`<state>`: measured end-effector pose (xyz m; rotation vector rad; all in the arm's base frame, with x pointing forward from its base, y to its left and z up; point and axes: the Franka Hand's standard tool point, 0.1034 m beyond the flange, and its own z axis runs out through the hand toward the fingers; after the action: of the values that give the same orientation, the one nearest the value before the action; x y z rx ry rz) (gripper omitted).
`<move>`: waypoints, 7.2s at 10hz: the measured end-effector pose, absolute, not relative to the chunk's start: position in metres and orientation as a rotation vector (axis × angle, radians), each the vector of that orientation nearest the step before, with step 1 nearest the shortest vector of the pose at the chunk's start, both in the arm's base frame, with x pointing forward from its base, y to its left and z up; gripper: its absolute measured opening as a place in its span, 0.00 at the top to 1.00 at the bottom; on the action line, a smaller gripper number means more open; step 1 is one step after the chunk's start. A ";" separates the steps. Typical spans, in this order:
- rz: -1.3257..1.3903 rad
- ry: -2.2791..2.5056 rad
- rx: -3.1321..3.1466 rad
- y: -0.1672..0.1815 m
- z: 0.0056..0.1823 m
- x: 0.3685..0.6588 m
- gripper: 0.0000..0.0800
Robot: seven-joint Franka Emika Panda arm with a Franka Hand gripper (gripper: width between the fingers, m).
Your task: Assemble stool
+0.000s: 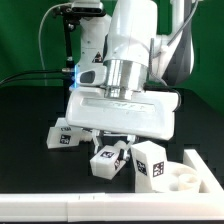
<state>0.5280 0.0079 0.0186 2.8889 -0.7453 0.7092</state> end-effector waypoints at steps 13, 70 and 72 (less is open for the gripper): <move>0.237 -0.789 3.012 0.017 0.029 0.480 0.19; 0.831 -0.136 3.087 0.143 0.133 0.597 0.58; 0.807 0.077 3.020 0.125 0.117 0.606 0.58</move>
Offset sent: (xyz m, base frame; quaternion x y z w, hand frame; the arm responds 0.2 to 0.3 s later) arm -0.0783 0.0231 -0.0007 0.0037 0.0150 0.0237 0.9996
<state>0.6064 0.1246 0.1172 3.0204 0.0766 0.8066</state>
